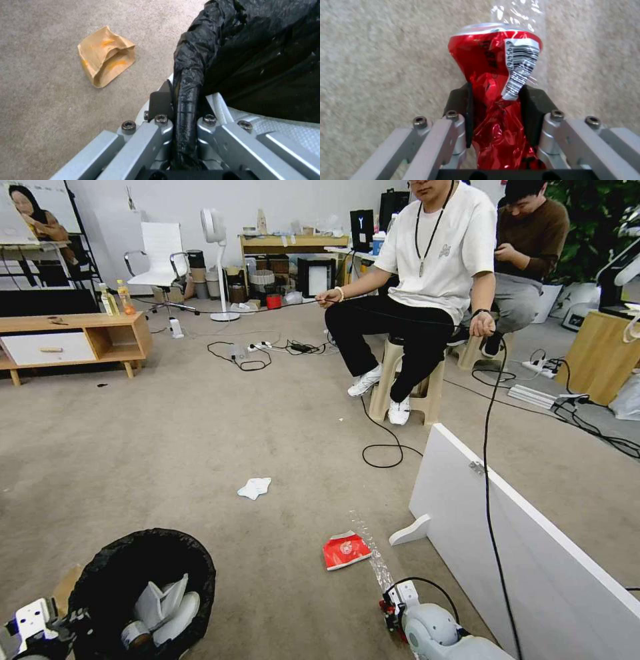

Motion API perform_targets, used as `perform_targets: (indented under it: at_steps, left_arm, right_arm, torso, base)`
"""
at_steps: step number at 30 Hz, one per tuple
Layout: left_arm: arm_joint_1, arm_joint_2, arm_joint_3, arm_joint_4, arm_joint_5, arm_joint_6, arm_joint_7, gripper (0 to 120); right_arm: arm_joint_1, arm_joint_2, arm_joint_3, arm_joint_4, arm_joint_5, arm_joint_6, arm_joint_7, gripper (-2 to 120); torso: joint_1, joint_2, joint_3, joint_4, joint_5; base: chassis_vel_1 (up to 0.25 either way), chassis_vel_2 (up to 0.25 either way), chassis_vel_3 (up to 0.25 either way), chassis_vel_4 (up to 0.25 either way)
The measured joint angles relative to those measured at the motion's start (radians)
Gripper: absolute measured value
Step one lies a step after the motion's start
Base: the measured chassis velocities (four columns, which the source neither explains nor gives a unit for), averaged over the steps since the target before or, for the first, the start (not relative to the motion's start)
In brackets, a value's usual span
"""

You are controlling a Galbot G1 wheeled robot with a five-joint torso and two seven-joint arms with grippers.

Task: Pick up the trash bin and place the garbage on the floor into it.

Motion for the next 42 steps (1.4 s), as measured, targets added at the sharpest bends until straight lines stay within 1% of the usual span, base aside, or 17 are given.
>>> perform_targets:
  at_steps: [5, 7, 11, 13, 14, 15, 16, 17, 18, 20, 24, 31, 33, 38, 39, 40, 42]
  left_arm:
    - [-0.001, -0.001, 0.004, 0.001, 0.002, 0.0, 0.0, 3]
    - [-0.001, 0.002, 0.005, -0.002, 0.001, 0.0, 0.0, 3]
    - [-0.002, 0.004, 0.005, -0.007, -0.004, 0.0, -0.001, 3]
    - [-0.007, 0.011, 0.004, -0.008, -0.018, 0.0, -0.007, 3]
    - [-0.007, 0.011, 0.004, -0.008, -0.018, 0.0, -0.007, 3]
    - [-0.012, 0.016, 0.003, -0.008, -0.036, 0.0, -0.017, 3]
    - [-0.012, 0.016, 0.003, -0.008, -0.036, 0.0, -0.017, 3]
    - [-0.017, 0.022, 0.002, -0.008, -0.05, 0.0, -0.025, 3]
    - [-0.017, 0.022, 0.002, -0.008, -0.05, 0.0, -0.025, 3]
    - [-0.027, 0.033, -0.002, -0.007, -0.065, 0.0, -0.039, 3]
    - [-0.036, 0.043, -0.007, -0.005, -0.077, 0.0, -0.051, 3]
    - [-0.039, 0.056, -0.01, -0.004, -0.09, 0.0, -0.057, 3]
    - [-0.039, 0.06, -0.009, -0.008, -0.098, 0.0, -0.059, 3]
    - [-0.04, 0.063, -0.005, -0.013, -0.101, 0.0, -0.06, 3]
    - [-0.04, 0.066, -0.002, -0.017, -0.102, 0.0, -0.061, 3]
    - [-0.04, 0.066, -0.002, -0.017, -0.102, 0.0, -0.061, 3]
    - [-0.038, 0.071, 0.004, -0.026, -0.105, 0.0, -0.062, 3]
  right_arm:
    - [-0.007, -0.019, 0.001, 0.025, 0.004, 0.001, 0.008, 26]
    - [-0.014, -0.051, 0.018, 0.086, 0.03, 0.005, 0.023, 26]
    - [-0.02, -0.077, 0.04, 0.144, 0.048, 0.01, 0.031, 26]
    - [-0.009, -0.106, 0.074, 0.239, 0.051, 0.041, 0.035, 26]
    - [-0.009, -0.106, 0.074, 0.239, 0.051, 0.041, 0.035, 26]
    - [0.005, -0.115, 0.082, 0.291, 0.059, 0.051, 0.037, 26]
    - [0.005, -0.115, 0.082, 0.291, 0.059, 0.051, 0.037, 26]
    - [0.031, -0.126, 0.086, 0.355, 0.067, 0.065, 0.04, 26]
    - [0.031, -0.126, 0.086, 0.355, 0.067, 0.065, 0.04, 26]
    - [0.079, -0.142, 0.078, 0.456, 0.086, 0.091, 0.044, 26]
    - [0.138, -0.152, 0.051, 0.535, 0.103, 0.13, 0.046, 26]
    - [0.222, -0.141, 0.003, 0.608, 0.149, 0.189, 0.05, 26]
    - [0.278, -0.121, -0.031, 0.645, 0.181, 0.222, 0.05, 26]
    - [0.329, -0.097, -0.072, 0.678, 0.218, 0.237, 0.053, 26]
    - [0.368, -0.077, -0.098, 0.698, 0.243, 0.247, 0.054, 26]
    - [0.368, -0.077, -0.098, 0.698, 0.243, 0.247, 0.054, 26]
    - [0.465, -0.02, -0.168, 0.732, 0.312, 0.267, 0.058, 26]
  torso:
    - [0.0, 0.0, 0.0, -0.0003, 0.0001]
    - [0.0, 0.0, 0.0, 0.0001, 0.0]
    - [0.0, 0.0, 0.0, -0.0001, 0.0002]
    - [0.0, 0.0, 0.0, -0.0002, -0.0001]
    - [0.0, 0.0, 0.0, -0.0002, -0.0001]
    - [0.0, 0.0, 0.0, -0.0001, 0.0003]
    - [0.0, 0.0, 0.0, -0.0001, 0.0003]
    - [0.0, 0.0, 0.0, 0.0002, 0.0001]
    - [0.0, 0.0, 0.0, 0.0002, 0.0001]
    - [0.0, 0.0, 0.0, 0.0001, 0.0]
    - [0.0, 0.0, 0.0, 0.0001, 0.0]
    - [0.0, 0.0, 0.0, -0.0001, 0.0001]
    - [0.0, 0.0, 0.0, 0.0002, -0.0002]
    - [0.0, 0.0, 0.0, -0.0001, 0.0]
    - [0.0, 0.0, 0.0, -0.0001, 0.0002]
    - [0.0, 0.0, 0.0, -0.0001, 0.0002]
    - [0.0, 0.0, 0.0, 0.0002, 0.0]
  base:
    - [0.0, 0.0, 0.0, 0.0]
    - [0.0, 0.0, 0.0, 0.0]
    - [0.0, 0.0, 0.0, 0.0]
    - [0.0, 0.0, 0.0, 0.0]
    - [0.0, 0.0, 0.0, 0.0]
    - [0.0, 0.0, 0.0, 0.0]
    - [0.0, 0.0, 0.0, 0.0]
    - [0.0, 0.0, 0.0, 0.0]
    - [0.0, 0.0, 0.0, 0.0]
    - [0.0, 0.0, 0.0, 0.0]
    - [0.0, 0.0, 0.0, 0.0]
    - [0.0, 0.0, 0.0, 0.0]
    - [0.0, 0.0, 0.0, 0.0]
    - [0.0, 0.0, 0.0, 0.0]
    - [0.0, 0.0, 0.0, 0.0]
    - [0.0, 0.0, 0.0, 0.0]
    - [0.0, 0.0, 0.0, 0.0]
